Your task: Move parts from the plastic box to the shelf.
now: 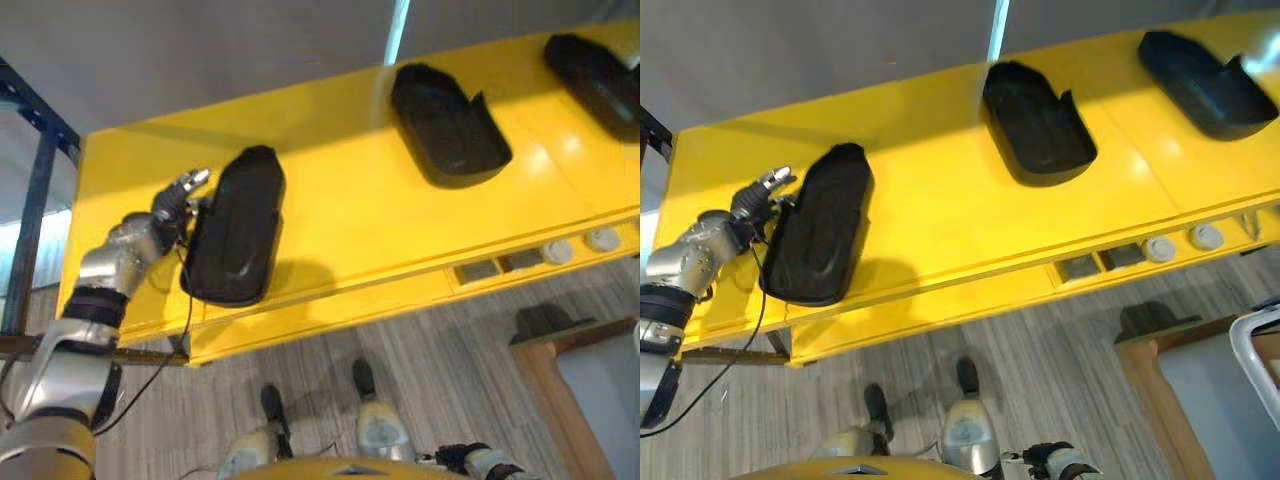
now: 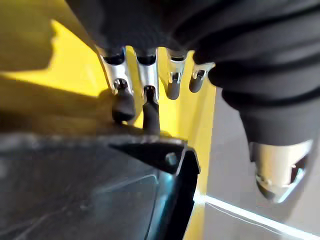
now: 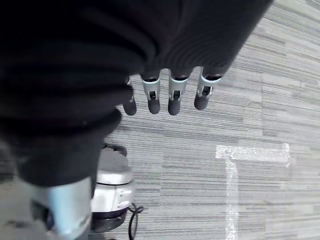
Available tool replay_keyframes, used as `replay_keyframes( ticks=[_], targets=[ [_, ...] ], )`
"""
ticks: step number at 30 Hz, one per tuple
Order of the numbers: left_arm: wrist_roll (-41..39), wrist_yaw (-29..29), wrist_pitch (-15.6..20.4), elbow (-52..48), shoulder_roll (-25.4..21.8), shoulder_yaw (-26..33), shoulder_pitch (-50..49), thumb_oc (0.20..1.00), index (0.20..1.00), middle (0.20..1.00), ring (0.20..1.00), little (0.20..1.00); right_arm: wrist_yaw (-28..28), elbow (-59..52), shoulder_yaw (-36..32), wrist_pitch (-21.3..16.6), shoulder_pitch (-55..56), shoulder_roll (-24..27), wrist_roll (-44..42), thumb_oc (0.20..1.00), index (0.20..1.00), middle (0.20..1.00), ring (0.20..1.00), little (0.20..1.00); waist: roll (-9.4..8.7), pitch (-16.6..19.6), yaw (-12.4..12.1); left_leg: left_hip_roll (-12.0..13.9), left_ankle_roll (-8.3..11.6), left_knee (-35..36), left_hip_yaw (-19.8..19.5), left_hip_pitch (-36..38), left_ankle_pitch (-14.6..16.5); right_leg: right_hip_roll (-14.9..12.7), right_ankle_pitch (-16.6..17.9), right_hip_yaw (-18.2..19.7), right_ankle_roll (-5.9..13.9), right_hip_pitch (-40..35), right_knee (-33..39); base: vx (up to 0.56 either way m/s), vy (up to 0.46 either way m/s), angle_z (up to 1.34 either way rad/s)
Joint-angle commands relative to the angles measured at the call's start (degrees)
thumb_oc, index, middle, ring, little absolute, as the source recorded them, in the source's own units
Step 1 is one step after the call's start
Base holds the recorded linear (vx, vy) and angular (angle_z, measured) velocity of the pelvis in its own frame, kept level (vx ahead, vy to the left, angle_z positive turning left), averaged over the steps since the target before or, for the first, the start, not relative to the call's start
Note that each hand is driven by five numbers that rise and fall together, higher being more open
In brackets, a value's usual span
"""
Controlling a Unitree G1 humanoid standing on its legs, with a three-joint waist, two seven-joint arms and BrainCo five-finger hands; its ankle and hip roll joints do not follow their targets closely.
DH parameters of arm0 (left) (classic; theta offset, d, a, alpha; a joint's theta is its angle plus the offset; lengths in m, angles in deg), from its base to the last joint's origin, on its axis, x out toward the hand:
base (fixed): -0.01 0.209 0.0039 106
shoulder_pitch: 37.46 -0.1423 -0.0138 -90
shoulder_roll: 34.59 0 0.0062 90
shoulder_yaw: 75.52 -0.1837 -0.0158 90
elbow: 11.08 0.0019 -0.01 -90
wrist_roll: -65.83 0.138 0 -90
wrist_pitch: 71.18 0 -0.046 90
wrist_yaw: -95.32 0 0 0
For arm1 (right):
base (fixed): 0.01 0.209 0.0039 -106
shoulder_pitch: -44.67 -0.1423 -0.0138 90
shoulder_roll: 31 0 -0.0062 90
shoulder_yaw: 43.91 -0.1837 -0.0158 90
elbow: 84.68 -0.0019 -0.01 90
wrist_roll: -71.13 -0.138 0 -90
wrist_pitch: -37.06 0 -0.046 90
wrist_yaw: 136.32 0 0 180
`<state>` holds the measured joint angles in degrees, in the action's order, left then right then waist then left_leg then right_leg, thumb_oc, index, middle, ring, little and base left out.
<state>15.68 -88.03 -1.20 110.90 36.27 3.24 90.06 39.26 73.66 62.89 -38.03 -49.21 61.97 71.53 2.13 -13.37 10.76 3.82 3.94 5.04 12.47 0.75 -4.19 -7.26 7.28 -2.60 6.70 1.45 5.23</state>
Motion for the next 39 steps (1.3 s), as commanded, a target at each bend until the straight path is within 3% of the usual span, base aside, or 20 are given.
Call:
replay_keyframes(
  ticks=[1, 6, 7, 9, 10, 14, 16, 20, 21, 23, 29, 31, 34, 39],
  targets=[
    [-0.2, 3.3, 1.2, 3.0, 2.4, -1.3, 1.6, 1.000, 1.000, 1.000, 1.000, 1.000, 0.8, 2.3, 0.9, 1.3, 1.3, 1.8, 1.6, 1.000, 1.000, 1.000, 1.000, 1.000, 3.07, 1.5, 1.1, 1.0, 0.95, 0.0, 1.1, 1.4, 0.5, 0.8, -0.3, 0.7, 0.68, 0.1, -0.2, 0.07, -0.050, -0.01],
    [4.4, 11.4, 8.5, 3.9, 5.1, 1.2, -2.3, 1.000, 1.000, 1.000, 1.000, 1.000, 0.7, 3.0, 1.4, 1.8, 2.6, 0.0, 2.0, 1.000, 1.000, 1.000, 1.000, 1.000, 2.48, 4.9, 0.0, 1.6, 0.89, 0.0, 1.6, 3.9, 1.2, 1.1, -1.4, -0.3, 0.54, -2.8, -0.2, 0.03, -0.050, -0.01],
    [5.2, 15.1, 11.7, 4.5, 5.5, 2.0, -2.7, 1.000, 1.000, 1.000, 1.000, 1.000, 0.7, 3.2, 1.8, 1.6, 2.8, -0.6, 1.5, 1.000, 1.000, 1.000, 1.000, 1.000, 2.14, 5.7, -0.3, 1.7, 0.92, 0.0, 1.8, 4.5, 1.4, 1.1, -1.7, -0.7, 0.54, -3.6, -0.2, -0.01, -0.059, 0.03],
    [5.3, 16.7, 13.1, 4.9, 5.6, 2.5, -2.8, 1.000, 1.000, 1.000, 1.000, 1.000, 0.9, 3.3, 2.2, 1.4, 3.0, -1.0, 1.1, 1.000, 1.000, 1.000, 1.000, 1.000, 1.94, 6.1, -0.4, 1.8, 0.92, 0.0, 1.9, 4.9, 1.5, 1.2, -1.9, -0.8, 0.52, -4.0, -0.2, -0.02, -0.056, 0.02],
    [5.1, 19.3, 16.6, 5.1, 6.0, 3.6, -2.9, 1.000, 1.000, 1.000, 1.000, 1.000, 1.1, 3.6, 2.5, 1.0, 3.4, -1.8, 0.5, 1.000, 1.000, 1.000, 1.000, 1.000, 1.50, 6.9, -0.6, 2.0, 0.85, 0.0, 1.9, 5.4, 1.6, 1.4, -2.1, -1.1, 0.41, -4.7, -0.2, -0.03, -0.074, 0.02],
    [1.8, 21.1, 21.3, 1.6, 8.1, 5.5, -4.1, 1.000, 1.000, 1.000, 1.000, 1.000, 0.7, 4.3, 2.8, 0.8, 3.1, -3.0, -0.7, 1.000, 1.000, 1.000, 1.000, 1.000, 0.72, 8.1, -1.5, 2.3, 0.77, 0.0, 1.8, 6.3, 1.7, 1.7, -2.3, -1.7, 0.09, -5.9, -0.2, -0.04, -0.048, 0.04],
    [1.6, 20.1, 21.0, -5.5, 10.5, 6.0, -7.8, 1.000, 1.000, 1.000, 1.000, 1.000, 0.5, 4.5, 2.3, 1.7, 2.4, -3.5, -1.3, 1.000, 1.000, 1.000, 1.000, 1.000, 0.15, 8.6, -2.7, 2.4, 0.50, 0.0, 0.9, 6.9, 1.9, 1.8, -2.6, -2.2, -0.33, -7.0, -0.2, -0.05, -0.039, 0.07],
    [1.4, 20.3, 20.9, -6.9, 11.1, 6.0, -8.7, 1.000, 1.000, 1.000, 1.000, 1.000, 0.3, 4.6, 2.1, 1.9, 2.3, -3.6, -1.3, 1.000, 1.000, 1.000, 1.000, 1.000, 0.08, 8.7, -3.0, 2.4, 0.47, 0.0, 0.7, 7.0, 1.9, 1.9, -2.6, -2.3, -0.40, -7.2, -0.2, -0.02, -0.002, 0.08],
    [2.9, 16.5, 20.9, -18.2, 15.3, 4.8, -16.8, 1.000, 1.000, 1.000, 1.000, 1.000, 0.8, 4.7, 1.2, 2.8, 1.4, -4.6, -2.4, 1.000, 1.000, 1.000, 1.000, 1.000, -0.64, 9.0, -5.4, 2.2, -0.19, 0.0, -1.1, 7.8, 2.3, 2.0, -3.1, -3.3, -1.02, -8.9, -0.2, -0.06, 0.000, 0.03],
    [5.9, 11.9, 20.4, -22.6, 15.6, 4.4, -19.7, 1.000, 1.000, 1.000, 1.000, 1.000, 0.6, 4.9, 0.6, 3.0, 1.1, -4.7, -3.5, 1.000, 1.000, 1.000, 1.000, 1.000, -0.87, 9.3, -6.5, 2.0, -0.38, 0.0, -1.8, 7.7, 2.4, 2.0, -3.2, -3.7, -1.14, -9.2, -0.2, -0.04, 0.001, 0.07],
    [12.3, 3.6, 21.3, -33.8, 14.3, 1.9, -25.3, 1.000, 1.000, 1.000, 1.000, 1.000, -0.1, 5.4, -0.7, 2.8, -0.4, -4.7, -6.1, 1.000, 1.000, 1.000, 1.000, 1.000, -1.13, 9.5, -9.0, 1.7, -0.74, 0.0, -3.3, 7.5, 2.6, 1.9, -3.2, -4.8, -1.16, -9.8, -0.2, -0.01, 0.001, 0.22],
    [9.2, 1.3, 20.3, -37.3, 13.5, 1.4, -27.5, 1.000, 1.000, 1.000, 1.000, 1.000, -0.1, 5.4, -0.7, 2.9, -0.9, -4.8, -7.1, 1.000, 1.000, 1.000, 1.000, 1.000, -1.24, 9.4, -10.0, 1.7, -0.78, 0.0, -3.6, 7.2, 2.6, 1.7, -3.2, -5.4, -1.08, -9.7, -0.2, -0.02, -0.002, 0.07],
    [12.5, -0.6, 21.8, -39.5, 11.6, 0.4, -30.9, 1.000, 1.000, 1.000, 1.000, 1.000, 0.9, 5.6, -0.8, 3.8, -0.9, -5.1, -9.4, 1.000, 1.000, 1.000, 1.000, 1.000, -1.24, 9.1, -10.8, 1.5, -0.82, 0.0, -3.8, 6.8, 2.5, 1.4, -2.8, -6.0, -0.80, -9.4, -0.2, -0.03, 0.007, 0.07],
    [19.2, 1.9, 22.7, -40.4, 9.1, -0.8, -33.3, 1.000, 1.000, 1.000, 1.000, 1.000, 0.3, 6.4, -1.5, 4.2, -1.1, -4.7, -8.0, 1.000, 1.000, 1.000, 1.000, 1.000, -1.06, 8.9, -11.5, 1.2, -0.91, 0.0, -4.4, 6.4, 2.5, 1.1, -2.6, -6.6, -0.48, -9.2, -0.2, -0.01, 0.006, 0.06]
  ],
)
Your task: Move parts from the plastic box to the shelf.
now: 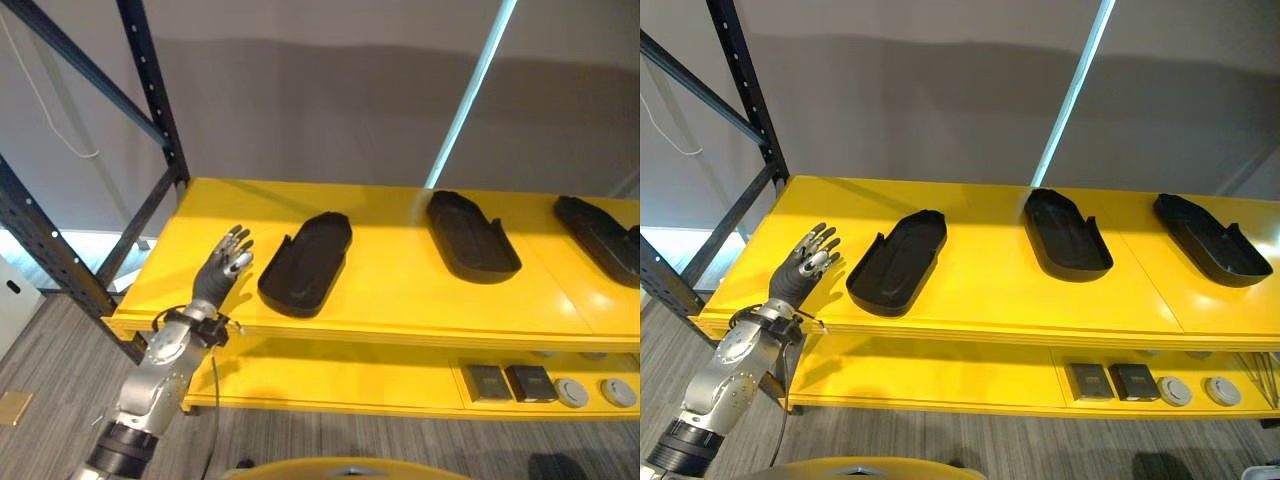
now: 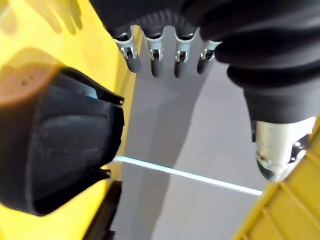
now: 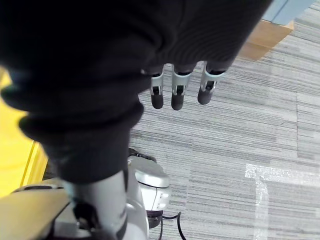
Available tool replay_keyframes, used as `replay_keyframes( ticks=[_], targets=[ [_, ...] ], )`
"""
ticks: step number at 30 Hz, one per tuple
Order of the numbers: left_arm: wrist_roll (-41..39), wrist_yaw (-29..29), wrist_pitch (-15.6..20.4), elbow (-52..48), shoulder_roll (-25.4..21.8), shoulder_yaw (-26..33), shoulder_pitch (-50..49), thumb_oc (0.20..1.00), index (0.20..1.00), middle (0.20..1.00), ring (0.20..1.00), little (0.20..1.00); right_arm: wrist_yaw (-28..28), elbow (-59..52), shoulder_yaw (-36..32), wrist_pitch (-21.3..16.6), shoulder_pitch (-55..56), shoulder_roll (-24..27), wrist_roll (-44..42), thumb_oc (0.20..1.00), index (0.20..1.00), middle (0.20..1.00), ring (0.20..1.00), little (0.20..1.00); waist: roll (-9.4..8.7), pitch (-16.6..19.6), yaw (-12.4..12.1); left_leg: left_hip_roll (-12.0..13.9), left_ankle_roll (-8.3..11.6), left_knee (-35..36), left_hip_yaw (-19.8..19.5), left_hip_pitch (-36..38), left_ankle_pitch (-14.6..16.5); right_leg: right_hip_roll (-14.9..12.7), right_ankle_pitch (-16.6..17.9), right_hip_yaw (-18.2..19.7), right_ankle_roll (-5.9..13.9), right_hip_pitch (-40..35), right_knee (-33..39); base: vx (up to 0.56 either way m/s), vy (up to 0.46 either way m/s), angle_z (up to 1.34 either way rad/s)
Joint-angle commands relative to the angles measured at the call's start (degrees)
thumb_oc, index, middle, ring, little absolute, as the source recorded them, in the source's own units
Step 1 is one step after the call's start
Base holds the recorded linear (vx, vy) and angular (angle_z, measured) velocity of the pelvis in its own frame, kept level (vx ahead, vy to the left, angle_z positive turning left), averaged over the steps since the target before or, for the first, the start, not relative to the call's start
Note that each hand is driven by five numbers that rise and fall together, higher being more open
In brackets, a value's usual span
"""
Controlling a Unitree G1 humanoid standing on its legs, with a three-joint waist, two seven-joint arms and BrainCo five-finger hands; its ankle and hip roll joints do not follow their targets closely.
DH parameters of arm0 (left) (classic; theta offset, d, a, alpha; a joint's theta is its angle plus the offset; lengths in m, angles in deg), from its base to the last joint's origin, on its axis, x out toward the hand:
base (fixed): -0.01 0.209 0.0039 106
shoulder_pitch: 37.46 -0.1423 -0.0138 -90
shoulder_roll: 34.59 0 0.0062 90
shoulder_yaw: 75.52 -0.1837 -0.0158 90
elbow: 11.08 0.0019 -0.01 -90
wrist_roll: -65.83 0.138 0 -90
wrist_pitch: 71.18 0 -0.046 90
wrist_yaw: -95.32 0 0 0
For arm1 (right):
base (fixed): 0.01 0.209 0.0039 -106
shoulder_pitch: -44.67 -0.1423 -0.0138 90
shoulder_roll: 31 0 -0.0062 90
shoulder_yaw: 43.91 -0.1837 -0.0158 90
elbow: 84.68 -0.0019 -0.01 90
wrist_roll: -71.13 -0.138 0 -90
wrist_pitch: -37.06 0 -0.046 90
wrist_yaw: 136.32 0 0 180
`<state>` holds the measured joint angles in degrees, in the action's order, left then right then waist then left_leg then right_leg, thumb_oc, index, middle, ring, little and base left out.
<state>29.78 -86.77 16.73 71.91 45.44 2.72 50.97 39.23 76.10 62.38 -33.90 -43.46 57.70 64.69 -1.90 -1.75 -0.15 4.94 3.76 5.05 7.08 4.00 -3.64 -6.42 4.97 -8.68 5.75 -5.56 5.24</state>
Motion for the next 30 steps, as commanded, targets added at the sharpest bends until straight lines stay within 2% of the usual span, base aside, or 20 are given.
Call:
replay_keyframes(
  ticks=[1, 5, 10, 14, 16, 25, 30],
  targets=[
    [7.0, 2.2, 5.9, -0.8, -1.0, -0.5, 5.6, 1.000, 1.000, 1.000, 1.000, 1.000, 0.3, 4.5, -0.8, -0.2, -6.8, -0.5, -1.4, 1.000, 1.000, 1.000, 1.000, 1.000, 2.99, -2.7, -0.7, 0.0, -0.76, -0.1, 0.9, 3.0, 2.0, 0.2, -0.2, -0.8, 0.59, -2.0, -0.2, 0.00, 0.004, 0.04],
    [8.5, 4.2, 7.9, -0.8, -2.1, -0.7, 5.6, 1.000, 1.000, 1.000, 1.000, 1.000, 0.2, 5.2, -0.6, -1.0, -7.0, -0.6, -1.8, 1.000, 1.000, 1.000, 1.000, 1.000, 2.99, -2.6, -1.0, -0.2, -0.82, -0.1, 0.8, 2.7, 2.0, 0.0, -0.1, -1.1, 0.79, -1.8, -0.2, 0.00, 0.000, 0.06],
    [9.4, 3.6, 6.7, -0.9, -2.3, -1.1, 6.0, 1.000, 1.000, 1.000, 1.000, 1.000, 0.5, 5.1, -0.5, -1.1, -7.0, -0.9, -2.6, 1.000, 1.000, 1.000, 1.000, 1.000, 2.88, -2.5, -1.0, -0.3, -0.83, -0.1, 0.7, 2.6, 2.1, -0.1, 0.0, -1.1, 1.00, -1.5, -0.2, 0.00, -0.005, 0.04],
    [6.1, 2.4, 4.9, 1.4, -1.9, -3.4, 6.7, 1.000, 1.000, 1.000, 1.000, 1.000, 0.9, 4.4, -0.1, -0.5, -6.7, -1.1, -2.8, 1.000, 1.000, 1.000, 1.000, 1.000, 2.86, -2.5, -0.2, -0.2, -0.88, -0.1, 1.2, 2.5, 2.1, 0.1, 0.1, -0.5, 1.05, -1.1, -0.2, 0.03, -0.006, -0.01],
    [6.1, 3.8, 4.5, 3.1, -1.6, -4.9, 7.1, 1.000, 1.000, 1.000, 1.000, 1.000, 0.8, 4.0, 0.1, -0.3, -6.4, -1.0, -2.8, 1.000, 1.000, 1.000, 1.000, 1.000, 2.87, -2.6, 0.4, -0.1, -0.89, -0.1, 1.6, 2.5, 2.1, 0.2, 0.3, -0.1, 1.15, -0.8, -0.2, 0.08, -0.011, -0.04],
    [5.4, 4.8, 5.4, 6.9, -0.7, -5.9, 6.5, 1.000, 1.000, 1.000, 1.000, 1.000, 1.3, 2.7, 0.2, 0.0, -4.5, -1.1, -3.1, 1.000, 1.000, 1.000, 1.000, 1.000, 2.90, -3.8, 1.7, 0.2, -0.77, -0.1, 2.9, 1.7, 2.1, 0.3, 0.4, 0.9, 1.31, 0.7, -0.2, 0.04, -0.011, -0.09],
    [4.8, 4.2, 5.8, 7.4, -0.5, -6.1, 6.3, 1.000, 1.000, 1.000, 1.000, 1.000, 1.5, 2.1, 0.0, -1.1, -3.2, -0.9, -2.9, 1.000, 1.000, 1.000, 1.000, 1.000, 3.10, -4.6, 2.5, 0.3, -0.70, -0.1, 3.4, 1.0, 2.0, 0.3, 0.6, 1.4, 1.39, 1.7, -0.2, 0.00, -0.003, -0.01]
  ],
)
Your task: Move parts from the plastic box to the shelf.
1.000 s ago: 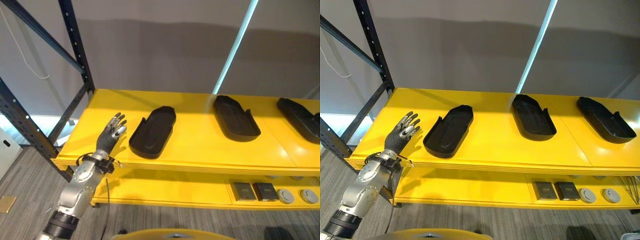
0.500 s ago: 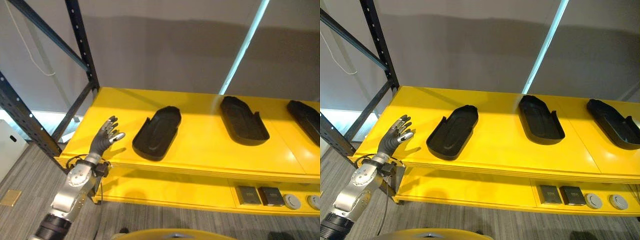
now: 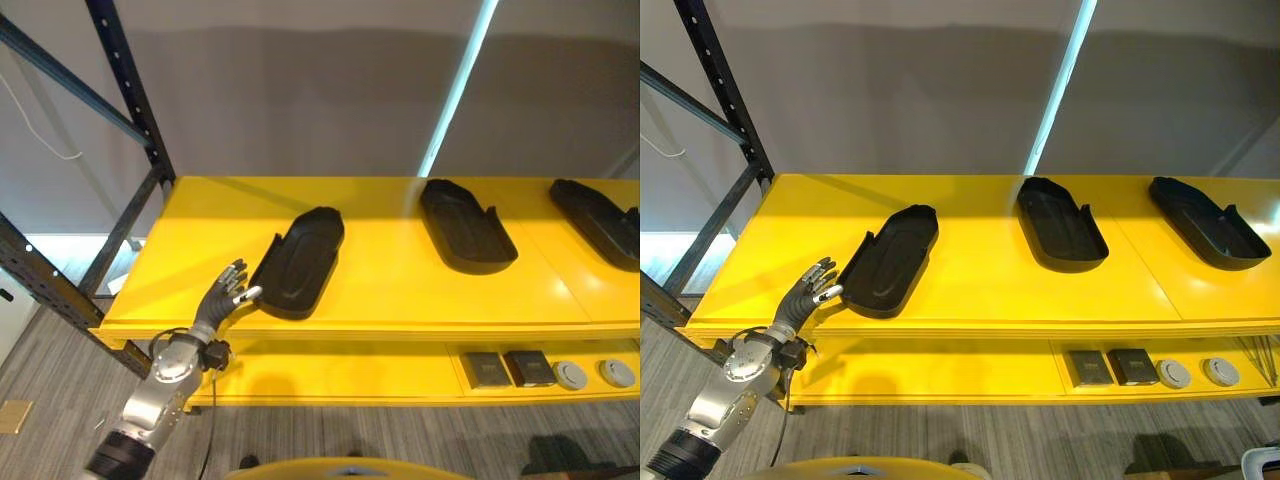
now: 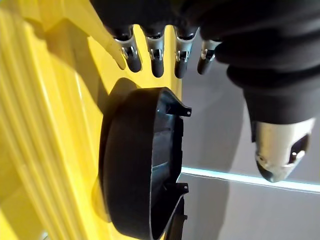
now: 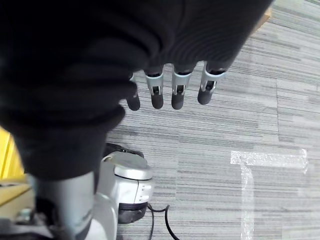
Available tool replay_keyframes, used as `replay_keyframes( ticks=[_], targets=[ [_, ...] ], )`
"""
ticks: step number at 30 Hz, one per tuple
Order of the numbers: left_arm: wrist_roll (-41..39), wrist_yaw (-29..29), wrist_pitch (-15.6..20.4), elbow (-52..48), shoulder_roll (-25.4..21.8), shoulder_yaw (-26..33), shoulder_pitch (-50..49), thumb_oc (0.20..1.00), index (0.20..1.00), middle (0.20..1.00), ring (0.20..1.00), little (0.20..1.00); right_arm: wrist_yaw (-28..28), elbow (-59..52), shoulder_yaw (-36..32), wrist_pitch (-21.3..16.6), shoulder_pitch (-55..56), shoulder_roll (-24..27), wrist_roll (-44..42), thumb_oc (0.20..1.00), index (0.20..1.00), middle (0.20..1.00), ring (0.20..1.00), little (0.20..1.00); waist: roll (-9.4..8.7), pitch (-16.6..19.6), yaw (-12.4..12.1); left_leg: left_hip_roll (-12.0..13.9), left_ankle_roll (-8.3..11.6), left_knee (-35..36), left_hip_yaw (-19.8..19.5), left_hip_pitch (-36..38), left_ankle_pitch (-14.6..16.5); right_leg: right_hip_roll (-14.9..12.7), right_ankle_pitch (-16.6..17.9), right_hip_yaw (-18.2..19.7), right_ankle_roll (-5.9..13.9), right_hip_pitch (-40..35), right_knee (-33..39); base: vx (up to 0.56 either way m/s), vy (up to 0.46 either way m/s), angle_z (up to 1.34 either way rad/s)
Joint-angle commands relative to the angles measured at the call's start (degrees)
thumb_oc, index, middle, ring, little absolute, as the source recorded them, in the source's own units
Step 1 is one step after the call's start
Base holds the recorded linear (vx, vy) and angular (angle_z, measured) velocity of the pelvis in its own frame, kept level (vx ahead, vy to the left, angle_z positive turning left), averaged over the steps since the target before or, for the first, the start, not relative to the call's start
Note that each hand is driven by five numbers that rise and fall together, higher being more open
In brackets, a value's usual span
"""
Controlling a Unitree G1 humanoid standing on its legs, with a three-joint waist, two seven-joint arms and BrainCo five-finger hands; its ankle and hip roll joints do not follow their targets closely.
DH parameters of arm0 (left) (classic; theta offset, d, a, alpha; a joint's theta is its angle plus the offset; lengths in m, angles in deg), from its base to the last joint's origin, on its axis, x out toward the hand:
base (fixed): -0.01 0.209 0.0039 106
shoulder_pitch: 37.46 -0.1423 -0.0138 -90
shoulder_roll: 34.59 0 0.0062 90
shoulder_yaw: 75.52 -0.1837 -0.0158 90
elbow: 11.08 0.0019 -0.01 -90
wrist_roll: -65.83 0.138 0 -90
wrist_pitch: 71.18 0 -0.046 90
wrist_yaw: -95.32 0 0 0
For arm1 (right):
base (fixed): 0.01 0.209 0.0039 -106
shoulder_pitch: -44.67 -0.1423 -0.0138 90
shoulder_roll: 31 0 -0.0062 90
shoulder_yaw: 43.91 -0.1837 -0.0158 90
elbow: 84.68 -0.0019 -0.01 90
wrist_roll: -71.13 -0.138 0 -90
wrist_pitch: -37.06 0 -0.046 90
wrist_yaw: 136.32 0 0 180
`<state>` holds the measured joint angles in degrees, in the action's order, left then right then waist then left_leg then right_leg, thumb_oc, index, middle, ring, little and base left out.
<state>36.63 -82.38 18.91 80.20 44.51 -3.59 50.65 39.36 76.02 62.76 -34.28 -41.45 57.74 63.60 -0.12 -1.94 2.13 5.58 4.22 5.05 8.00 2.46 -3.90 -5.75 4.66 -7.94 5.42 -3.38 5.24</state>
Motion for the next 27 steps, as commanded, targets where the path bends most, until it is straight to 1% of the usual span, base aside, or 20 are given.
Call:
replay_keyframes(
  ticks=[1, 2, 4, 6, 10, 11, 14, 15, 17, 21, 25, 27],
  targets=[
    [-2.7, -0.8, 3.6, -0.8, 0.5, 0.2, 6.7, 1.000, 1.000, 1.000, 1.000, 1.000, 1.6, 2.0, -0.3, -0.8, -5.0, -0.9, -1.9, 1.000, 1.000, 1.000, 1.000, 1.000, 1.39, -4.5, 0.4, -0.4, -1.16, 0.0, 2.5, 2.4, 2.3, -0.4, 0.9, 0.7, 1.72, -0.3, -0.2, -0.02, -0.011, -0.04],
    [-3.5, -1.3, 3.6, -0.8, 0.6, 0.1, 6.8, 1.000, 1.000, 1.000, 1.000, 1.000, 1.6, 1.9, -0.3, -0.9, -5.0, -0.9, -1.9, 1.000, 1.000, 1.000, 1.000, 1.000, 1.43, -4.5, 0.4, -0.4, -1.16, 0.0, 2.5, 2.4, 2.3, -0.3, 0.9, 0.8, 1.72, -0.2, -0.2, -0.01, -0.006, -0.07],
    [-5.3, -4.2, 2.9, -1.5, 0.9, -0.5, 7.1, 1.000, 1.000, 1.000, 1.000, 1.000, 1.6, 1.6, -0.4, -1.6, -4.7, -0.7, -1.5, 1.000, 1.000, 1.000, 1.000, 1.000, 1.65, -4.7, 0.9, -0.4, -1.19, 0.0, 2.7, 2.3, 2.3, -0.3, 0.9, 1.1, 1.73, 0.0, -0.2, -0.02, -0.005, -0.12],
    [-9.6, -6.6, 1.5, -2.1, 1.4, -1.4, 7.3, 1.000, 1.000, 1.000, 1.000, 1.000, 1.3, 1.4, -0.3, -1.8, -4.9, -0.5, -1.1, 1.000, 1.000, 1.000, 1.000, 1.000, 1.84, -4.8, 1.0, -0.3, -1.16, 0.0, 2.7, 2.3, 2.2, -0.3, 0.9, 1.2, 1.69, 0.1, -0.2, -0.02, 0.001, -0.08],
    [-12.9, -7.9, -0.2, -3.1, 2.5, -3.1, 7.0, 1.000, 1.000, 1.000, 1.000, 1.000, 1.5, 1.1, 0.4, -1.6, -5.1, -0.5, -0.3, 1.000, 1.000, 1.000, 1.000, 1.000, 2.18, -4.8, 1.3, -0.4, -1.21, 0.0, 2.7, 2.5, 2.2, -0.2, 0.7, 1.3, 1.59, -0.3, -0.2, 0.00, 0.000, -0.01],
    [-12.7, -8.0, 0.0, -2.9, 2.8, -4.0, 6.8, 1.000, 1.000, 1.000, 1.000, 1.000, 1.6, 1.0, 0.6, -1.4, -5.1, -0.6, -0.4, 1.000, 1.000, 1.000, 1.000, 1.000, 2.26, -4.8, 1.4, -0.4, -1.23, 0.0, 2.6, 2.7, 2.3, -0.1, 0.7, 1.3, 1.55, -0.5, -0.2, 0.00, 0.000, 0.00],
    [-12.7, -8.3, 0.0, -2.7, 2.9, -4.2, 6.7, 1.000, 1.000, 1.000, 1.000, 1.000, 1.7, 0.9, 0.7, -1.3, -5.0, -0.7, -0.5, 1.000, 1.000, 1.000, 1.000, 1.000, 2.28, -4.8, 1.4, -0.4, -1.22, 0.0, 2.6, 2.8, 2.3, -0.1, 0.6, 1.2, 1.53, -0.5, -0.2, 0.00, 0.000, 0.00],
    [-12.0, -8.2, -0.8, -2.9, 2.7, -4.6, 6.2, 1.000, 1.000, 1.000, 1.000, 1.000, 1.7, 0.9, 0.7, -1.2, -4.9, -0.7, -0.8, 1.000, 1.000, 1.000, 1.000, 1.000, 2.35, -4.7, 1.3, -0.4, -1.23, 0.0, 2.6, 2.9, 2.2, -0.1, 0.5, 1.1, 1.55, -0.8, -0.2, 0.00, 0.000, 0.00],
    [-11.7, -8.3, -1.4, -2.9, 2.6, -4.7, 6.1, 1.000, 1.000, 1.000, 1.000, 1.000, 1.8, 0.8, 0.8, -1.1, -4.9, -0.7, -0.9, 1.000, 1.000, 1.000, 1.000, 1.000, 2.37, -4.7, 1.3, -0.4, -1.22, 0.0, 2.6, 2.9, 2.2, -0.1, 0.6, 1.1, 1.56, -0.8, -0.2, 0.00, 0.000, 0.00],
    [-11.4, -6.2, -1.4, -2.5, 2.2, -4.9, 5.6, 1.000, 1.000, 1.000, 1.000, 1.000, 1.9, 1.0, 0.8, -1.0, -5.2, -0.7, -1.3, 1.000, 1.000, 1.000, 1.000, 1.000, 2.42, -4.5, 0.9, -0.3, -1.14, 0.0, 2.7, 3.0, 2.0, -0.2, 0.5, 0.6, 1.61, -1.0, -0.2, 0.00, 0.000, 0.00],
    [-11.9, -7.5, -1.1, -2.7, 2.2, -4.6, 5.4, 1.000, 1.000, 1.000, 1.000, 1.000, 2.1, 1.2, 0.7, -1.2, -5.2, -0.9, -1.7, 1.000, 1.000, 1.000, 1.000, 1.000, 2.32, -4.2, 0.8, -0.3, -1.13, 0.0, 2.9, 3.2, 2.0, -0.3, 0.6, 0.4, 1.66, -1.2, -0.2, 0.00, 0.000, 0.00],
    [-13.5, -9.3, -0.9, -2.9, 2.1, -4.5, 5.4, 1.000, 1.000, 1.000, 1.000, 1.000, 2.0, 1.4, 0.5, -1.4, -5.1, -0.9, -1.5, 1.000, 1.000, 1.000, 1.000, 1.000, 2.31, -4.1, 0.7, -0.3, -1.12, 0.0, 2.9, 3.2, 2.0, -0.3, 0.6, 0.2, 1.72, -1.3, -0.2, 0.00, 0.000, 0.00]
  ],
)
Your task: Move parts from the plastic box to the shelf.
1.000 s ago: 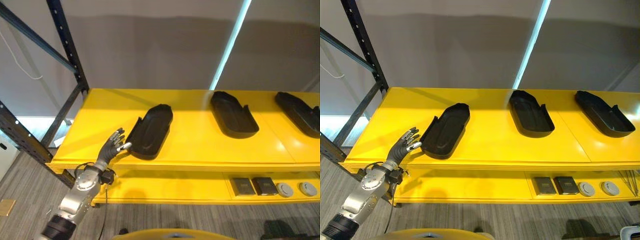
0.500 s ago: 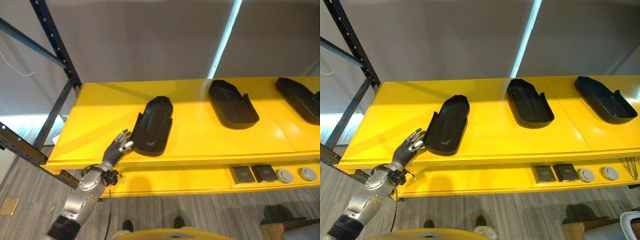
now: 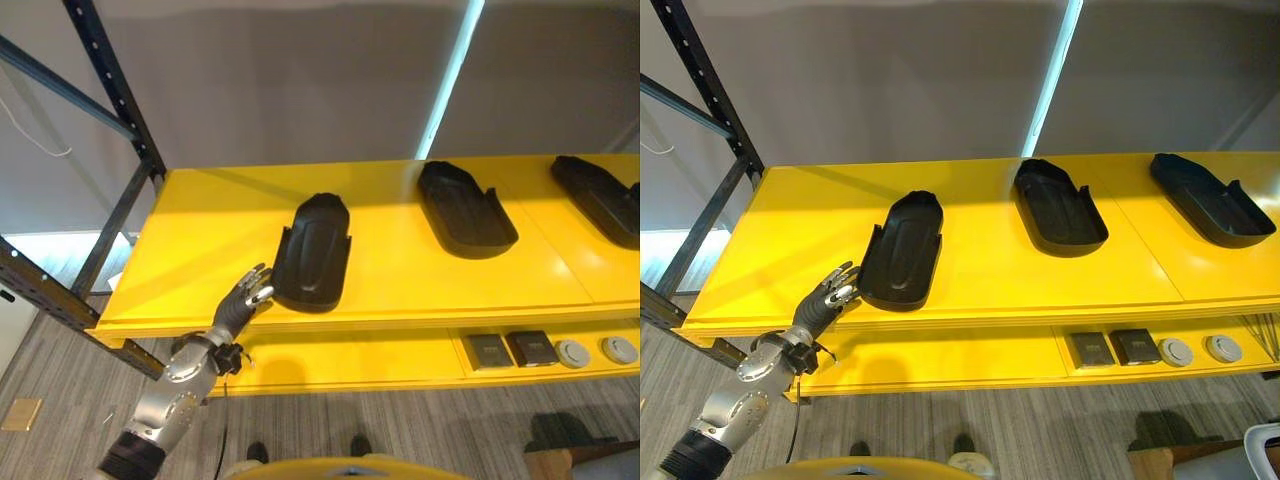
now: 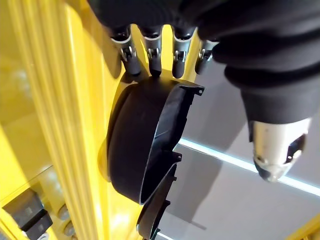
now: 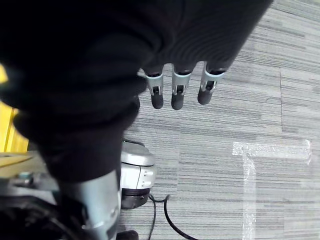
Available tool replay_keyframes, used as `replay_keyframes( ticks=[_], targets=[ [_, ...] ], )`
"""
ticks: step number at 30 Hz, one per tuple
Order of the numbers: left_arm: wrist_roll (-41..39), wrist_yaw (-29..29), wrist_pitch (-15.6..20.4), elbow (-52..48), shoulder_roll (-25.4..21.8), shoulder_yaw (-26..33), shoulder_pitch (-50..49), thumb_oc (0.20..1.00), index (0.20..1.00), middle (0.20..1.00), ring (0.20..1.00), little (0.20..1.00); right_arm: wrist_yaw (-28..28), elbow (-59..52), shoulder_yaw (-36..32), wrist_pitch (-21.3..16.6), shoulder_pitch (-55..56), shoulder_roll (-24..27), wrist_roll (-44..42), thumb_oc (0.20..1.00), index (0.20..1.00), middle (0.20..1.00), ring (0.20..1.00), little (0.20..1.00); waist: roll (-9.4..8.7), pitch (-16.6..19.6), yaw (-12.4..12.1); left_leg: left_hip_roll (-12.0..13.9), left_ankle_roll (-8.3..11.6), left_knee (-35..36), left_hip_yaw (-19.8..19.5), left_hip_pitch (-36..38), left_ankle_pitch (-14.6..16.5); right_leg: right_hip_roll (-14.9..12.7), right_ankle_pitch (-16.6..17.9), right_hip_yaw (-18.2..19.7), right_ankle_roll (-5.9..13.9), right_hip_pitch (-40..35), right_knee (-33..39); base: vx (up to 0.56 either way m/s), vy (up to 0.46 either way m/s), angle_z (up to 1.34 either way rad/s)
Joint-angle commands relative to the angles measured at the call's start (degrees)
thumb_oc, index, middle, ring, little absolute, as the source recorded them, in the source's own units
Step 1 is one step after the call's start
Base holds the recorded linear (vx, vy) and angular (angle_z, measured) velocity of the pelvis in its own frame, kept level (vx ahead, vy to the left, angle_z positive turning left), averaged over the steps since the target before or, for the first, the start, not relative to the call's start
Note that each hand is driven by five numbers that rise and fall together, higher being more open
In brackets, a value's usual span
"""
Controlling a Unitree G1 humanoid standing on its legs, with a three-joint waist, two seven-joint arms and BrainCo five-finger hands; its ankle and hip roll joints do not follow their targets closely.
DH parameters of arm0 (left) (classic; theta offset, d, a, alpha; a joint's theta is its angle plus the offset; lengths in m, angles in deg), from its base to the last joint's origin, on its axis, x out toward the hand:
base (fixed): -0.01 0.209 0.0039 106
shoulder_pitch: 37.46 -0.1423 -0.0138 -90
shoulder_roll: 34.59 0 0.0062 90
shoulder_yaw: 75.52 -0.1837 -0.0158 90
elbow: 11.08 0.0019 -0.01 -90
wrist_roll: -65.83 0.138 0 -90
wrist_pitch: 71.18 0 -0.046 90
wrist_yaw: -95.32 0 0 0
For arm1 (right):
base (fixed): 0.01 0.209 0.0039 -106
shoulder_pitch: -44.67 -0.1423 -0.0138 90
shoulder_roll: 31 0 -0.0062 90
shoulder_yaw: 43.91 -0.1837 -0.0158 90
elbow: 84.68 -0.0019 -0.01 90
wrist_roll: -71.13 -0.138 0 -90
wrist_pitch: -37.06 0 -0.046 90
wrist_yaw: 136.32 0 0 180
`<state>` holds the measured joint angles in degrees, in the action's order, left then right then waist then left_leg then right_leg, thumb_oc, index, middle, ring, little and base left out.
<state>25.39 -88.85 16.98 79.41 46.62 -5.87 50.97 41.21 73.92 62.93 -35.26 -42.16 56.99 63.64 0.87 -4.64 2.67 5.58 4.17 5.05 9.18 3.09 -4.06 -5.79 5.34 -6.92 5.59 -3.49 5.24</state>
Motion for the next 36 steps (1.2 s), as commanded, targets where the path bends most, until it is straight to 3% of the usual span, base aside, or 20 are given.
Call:
replay_keyframes(
  ticks=[1, 2, 3, 4, 5, 6, 7, 8, 12, 19, 21, 22, 25, 31, 36],
  targets=[
    [-2.8, -3.1, 0.8, -2.3, 0.1, -2.3, 5.2, 1.000, 1.000, 1.000, 1.000, 1.000, 0.1, 3.6, 0.4, -0.4, -4.5, -0.1, -1.6, 1.000, 1.000, 1.000, 1.000, 1.000, 1.32, -1.3, 0.1, -0.3, -1.07, 0.0, 1.7, 2.6, 2.1, -0.3, 0.0, -0.9, 1.55, -1.2, -0.2, 0.00, 0.000, 0.00],
    [-4.1, -4.2, 0.7, -2.7, 0.2, -2.2, 5.2, 1.000, 1.000, 1.000, 1.000, 1.000, 0.1, 3.9, 0.3, -0.6, -4.5, -0.2, -1.4, 1.000, 1.000, 1.000, 1.000, 1.000, 1.31, -1.1, 0.0, -0.2, -1.07, 0.0, 1.8, 2.7, 2.1, -0.3, 0.0, -0.9, 1.58, -1.3, -0.2, -0.02, 0.016, 0.05],
    [-4.7, -6.5, 0.6, -2.9, 0.3, -2.4, 5.4, 0.881, 0.881, 0.881, 0.881, 0.881, 0.2, 4.1, 0.4, -1.0, -4.5, -0.3, -1.2, 1.000, 1.000, 1.000, 1.000, 1.000, 1.28, -1.0, 0.0, -0.2, -1.11, 0.0, 1.9, 2.8, 2.2, -0.3, 0.0, -1.0, 1.59, -1.4, -0.2, -0.03, 0.024, 0.04],
    [-4.7, -8.1, 0.5, -3.5, 0.1, -2.4, 5.5, 0.583, 0.583, 0.583, 0.583, 0.583, 0.0, 4.2, 0.3, -1.0, -4.7, -0.1, -0.8, 1.000, 1.000, 1.000, 1.000, 1.000, 1.33, -0.8, 0.0, -0.2, -1.13, 0.0, 1.8, 2.9, 2.2, -0.3, 0.0, -0.9, 1.58, -1.5, -0.2, -0.03, 0.029, 0.03],
    [-4.7, -10.3, 1.5, -3.9, -0.2, -2.5, 5.7, 0.573, 0.573, 0.573, 0.573, 0.573, -0.3, 4.4, 0.2, -1.2, -4.8, 0.1, -0.2, 1.000, 1.000, 1.000, 1.000, 1.000, 1.39, -0.8, 0.0, -0.2, -1.15, 0.0, 1.8, 3.0, 2.2, -0.3, 0.1, -0.9, 1.59, -1.5, -0.2, -0.03, 0.034, 0.00],
    [-4.4, -12.3, 2.0, -4.5, -0.5, -2.6, 5.9, 0.636, 0.636, 0.636, 0.636, 0.636, -0.5, 4.5, 0.3, -1.2, -5.0, 0.2, 0.2, 1.000, 1.000, 1.000, 1.000, 1.000, 1.45, -0.7, 0.0, -0.2, -1.15, 0.0, 1.9, 3.0, 2.1, -0.3, 0.1, -0.8, 1.59, -1.6, -0.2, -0.03, 0.043, 0.00],
    [-3.5, -13.7, 2.7, -5.5, -0.8, -2.4, 5.9, 0.536, 0.536, 0.536, 0.536, 0.536, -0.7, 4.6, 0.3, -1.2, -5.2, 0.4, 0.8, 1.000, 1.000, 1.000, 1.000, 1.000, 1.51, -0.5, -0.1, -0.2, -1.14, 0.0, 1.8, 3.0, 2.1, -0.3, 0.2, -0.8, 1.61, -1.6, -0.2, -0.03, 0.043, 0.00],
    [-2.8, -14.6, 3.2, -6.1, -1.1, -2.3, 6.0, 0.209, 0.209, 0.209, 0.209, 0.209, -0.9, 4.6, 0.3, -1.3, -5.3, 0.5, 1.2, 1.000, 1.000, 1.000, 1.000, 1.000, 1.54, -0.4, -0.1, -0.2, -1.14, 0.0, 1.8, 3.1, 2.1, -0.4, 0.2, -0.7, 1.62, -1.7, -0.2, -0.03, 0.049, -0.01],
    [-0.7, -18.1, 6.4, -8.6, -3.1, -1.9, 6.6, 0.200, 0.200, 0.200, 0.200, 0.200, -1.4, 4.9, 0.7, -1.5, -6.0, 1.0, 3.3, 1.000, 1.000, 1.000, 1.000, 1.000, 1.75, -0.1, -0.5, -0.3, -1.26, 0.0, 1.4, 3.2, 2.0, -0.5, 0.2, -0.7, 1.69, -2.0, -0.2, -0.03, 0.049, -0.01],
    [-3.9, -23.8, 6.2, -11.0, -4.5, -2.4, 5.6, 0.200, 0.200, 0.200, 0.200, 0.200, -1.8, 5.7, 1.9, -0.7, -7.6, 0.8, 4.3, 1.000, 1.000, 1.000, 1.000, 1.000, 1.51, 0.3, -1.9, -0.5, -1.45, 0.0, 0.3, 3.2, 2.4, -1.0, 0.2, -1.7, 1.87, -2.4, -0.2, -0.03, 0.024, 0.09],
    [-5.9, -31.7, 2.4, -12.0, -4.3, -4.6, 4.6, 0.200, 0.200, 0.200, 0.200, 0.200, -1.9, 5.9, 2.3, -0.1, -8.6, 0.7, 3.6, 1.000, 1.000, 1.000, 1.000, 1.000, 1.36, 0.4, -2.3, -0.7, -1.52, 0.0, 0.1, 3.1, 2.4, -1.2, 0.4, -2.0, 2.08, -2.5, -0.2, -0.03, 0.014, 0.10],
    [-6.6, -37.1, -3.8, -12.7, -3.5, -8.6, 5.9, 0.200, 0.200, 0.200, 0.200, 0.200, -2.0, 6.3, 3.2, -0.3, -9.4, 0.7, 3.6, 1.000, 1.000, 1.000, 1.000, 1.000, 1.35, 0.3, -1.7, -0.7, -1.69, 0.0, 0.5, 3.1, 2.6, -1.3, 0.6, -1.7, 2.29, -2.2, -0.2, 0.00, 0.000, 0.03],
    [-5.2, -39.5, -7.4, -12.7, -3.0, -12.3, 7.4, 0.200, 0.200, 0.200, 0.200, 0.200, -1.8, 6.2, 3.9, -0.1, -9.5, 0.7, 2.6, 1.000, 1.000, 1.000, 1.000, 1.000, 1.35, 0.3, -0.7, -0.6, -1.71, 0.0, 0.9, 3.1, 2.7, -1.3, 0.7, -1.0, 2.52, -1.8, -0.2, 0.02, -0.005, 0.00],
    [-5.4, -38.3, -10.6, -11.2, -1.3, -18.0, 10.0, 0.200, 0.200, 0.200, 0.200, 0.200, -1.5, 6.0, 4.3, 0.1, -9.1, 0.8, 0.7, 1.000, 1.000, 1.000, 1.000, 1.000, 1.27, -0.3, 1.5, -0.4, -1.73, 0.0, 2.0, 2.9, 2.8, -1.0, 0.9, 0.6, 2.78, -0.8, -0.2, 0.04, -0.014, -0.05],
    [-3.8, -34.2, -9.9, -9.1, -0.2, -19.9, 10.4, 0.200, 0.200, 0.200, 0.200, 0.200, -1.3, 5.3, 4.2, -0.2, -8.1, 1.0, 0.4, 1.000, 1.000, 1.000, 1.000, 1.000, 1.17, -1.4, 2.7, -0.3, -1.72, 0.0, 2.6, 2.1, 2.7, -0.8, 1.2, 1.8, 2.80, 0.5, -0.2, 0.02, -0.031, -0.12]
  ],
)
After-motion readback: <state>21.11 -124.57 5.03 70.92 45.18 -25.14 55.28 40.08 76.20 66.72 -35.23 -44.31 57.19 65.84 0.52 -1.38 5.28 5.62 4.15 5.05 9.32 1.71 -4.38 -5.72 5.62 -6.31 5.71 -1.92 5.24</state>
